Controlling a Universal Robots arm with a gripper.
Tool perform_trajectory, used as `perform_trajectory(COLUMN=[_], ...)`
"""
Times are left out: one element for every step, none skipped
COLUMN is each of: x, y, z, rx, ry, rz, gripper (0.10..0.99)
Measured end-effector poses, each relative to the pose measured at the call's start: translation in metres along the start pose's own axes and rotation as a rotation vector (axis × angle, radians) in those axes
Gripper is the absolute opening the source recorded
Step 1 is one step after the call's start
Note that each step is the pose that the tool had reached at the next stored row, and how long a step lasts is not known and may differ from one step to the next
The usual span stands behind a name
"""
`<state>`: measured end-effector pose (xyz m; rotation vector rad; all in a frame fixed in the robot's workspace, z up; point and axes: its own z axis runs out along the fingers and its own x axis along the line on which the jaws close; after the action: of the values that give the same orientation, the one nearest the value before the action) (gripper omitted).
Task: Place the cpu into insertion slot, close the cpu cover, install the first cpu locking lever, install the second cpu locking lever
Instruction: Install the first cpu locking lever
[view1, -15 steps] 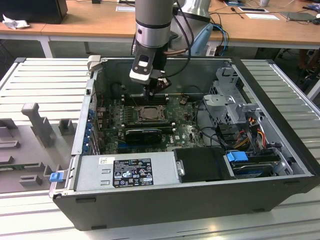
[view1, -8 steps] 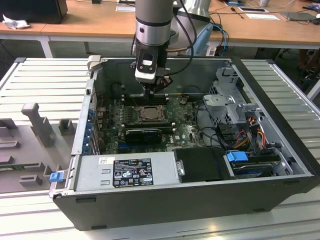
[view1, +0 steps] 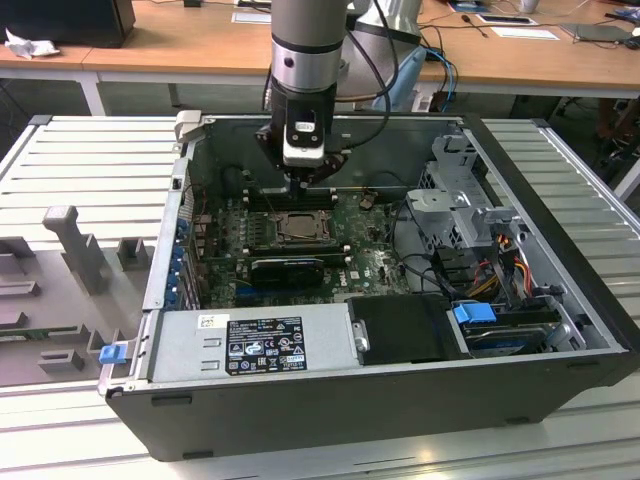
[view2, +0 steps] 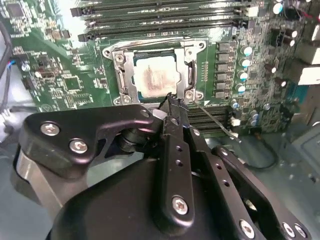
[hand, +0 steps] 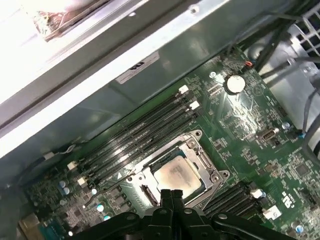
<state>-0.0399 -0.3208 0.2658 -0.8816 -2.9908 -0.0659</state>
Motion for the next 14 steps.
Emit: perform_trajectory(x=[0.0,0.0,0.0,0.0,0.0,0.0,0.0,0.0,0.0,0.0,0.0,0.0,0.0,0.0], y=[0.0,0.0,0.0,0.0,0.0,0.0,0.0,0.0,0.0,0.0,0.0,0.0,0.0,-0.0001], z=[0.0,0.0,0.0,0.0,0.0,0.0001,0.0001,0.0001,0.0002,0.0002,0.0003,0.0004,0.0005,0.0006], rx=[0.0,0.001,0.001,0.002,0.003,0.004,0.006,0.007,0.008,0.008,0.008,0.007,0.002,-0.001], ry=[0.0005,0.0009,0.0015,0.0023,0.0035,0.0047,0.0063,0.0072,0.0077,0.0078,0.0065,0.0038,-0.0054,-0.0137], rz=[-0.014,-0.028,-0.042,-0.065,-0.103,-0.135,-0.183,-0.211,-0.229,-0.252,-0.27,-0.281,-0.289,-0.295], gripper=[0.106,0.106,0.106,0.106,0.106,0.106,0.106,0.106,0.106,0.106,0.106,0.106,0.106,0.106])
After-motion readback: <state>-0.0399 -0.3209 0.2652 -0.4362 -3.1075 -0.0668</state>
